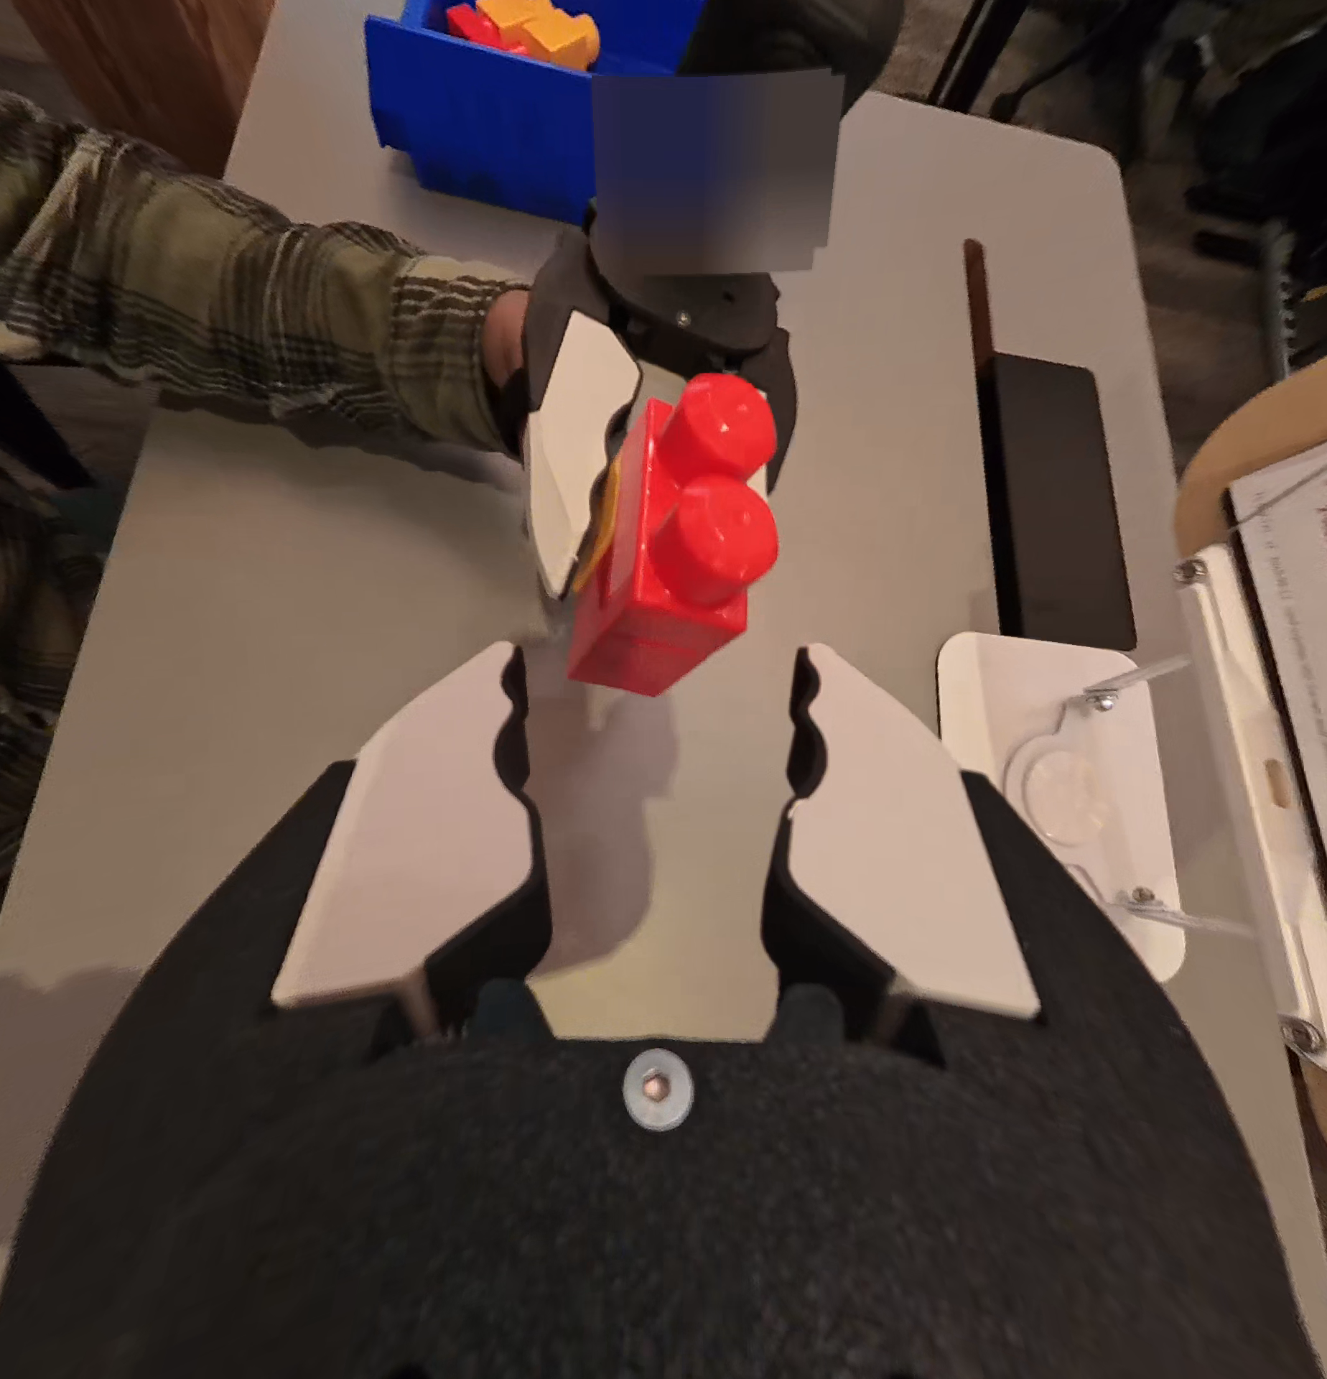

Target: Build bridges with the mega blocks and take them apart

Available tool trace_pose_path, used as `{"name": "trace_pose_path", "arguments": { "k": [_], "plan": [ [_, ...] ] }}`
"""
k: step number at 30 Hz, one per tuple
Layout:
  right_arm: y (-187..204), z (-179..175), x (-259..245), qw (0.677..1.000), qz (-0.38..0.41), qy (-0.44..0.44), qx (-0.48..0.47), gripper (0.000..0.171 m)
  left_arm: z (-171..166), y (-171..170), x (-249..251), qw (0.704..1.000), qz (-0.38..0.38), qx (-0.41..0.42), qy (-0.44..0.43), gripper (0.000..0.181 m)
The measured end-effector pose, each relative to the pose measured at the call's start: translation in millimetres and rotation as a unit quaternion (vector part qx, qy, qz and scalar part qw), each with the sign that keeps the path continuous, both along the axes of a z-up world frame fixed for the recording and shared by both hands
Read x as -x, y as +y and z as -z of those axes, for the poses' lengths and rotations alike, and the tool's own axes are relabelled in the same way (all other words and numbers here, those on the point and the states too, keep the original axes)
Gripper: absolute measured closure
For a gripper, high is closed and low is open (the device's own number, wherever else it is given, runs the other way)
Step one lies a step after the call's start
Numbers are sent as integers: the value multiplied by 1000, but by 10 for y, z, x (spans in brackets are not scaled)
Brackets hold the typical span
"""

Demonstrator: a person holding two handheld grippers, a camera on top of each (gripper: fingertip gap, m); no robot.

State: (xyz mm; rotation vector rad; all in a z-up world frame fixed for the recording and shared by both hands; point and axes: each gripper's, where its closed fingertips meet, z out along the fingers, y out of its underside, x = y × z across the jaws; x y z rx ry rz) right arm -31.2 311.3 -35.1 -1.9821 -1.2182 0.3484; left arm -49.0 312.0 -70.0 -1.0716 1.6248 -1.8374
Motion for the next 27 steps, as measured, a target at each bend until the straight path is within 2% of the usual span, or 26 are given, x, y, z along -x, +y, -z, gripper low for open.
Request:
{"name": "trace_pose_path", "arguments": {
  "k": [6,14,21,26,27],
  "plan": [
    [-11,-185,-7,998,17,61,13,114,-45,6,24,1000,-2,0,-4,141],
    [91,-246,145,994,31,95,38,113,-16,-58,-17,1000,-9,-30,0,141],
    [107,-194,199,994,26,77,71,130,-35,-85,-9,999,-8,-36,2,141],
    [126,-94,212,994,33,41,96,120,-36,-98,-14,999,-4,-31,4,141],
    [120,-75,219,994,31,36,102,124,-47,-107,-12,1000,-2,-29,3,141]
  ]
}}
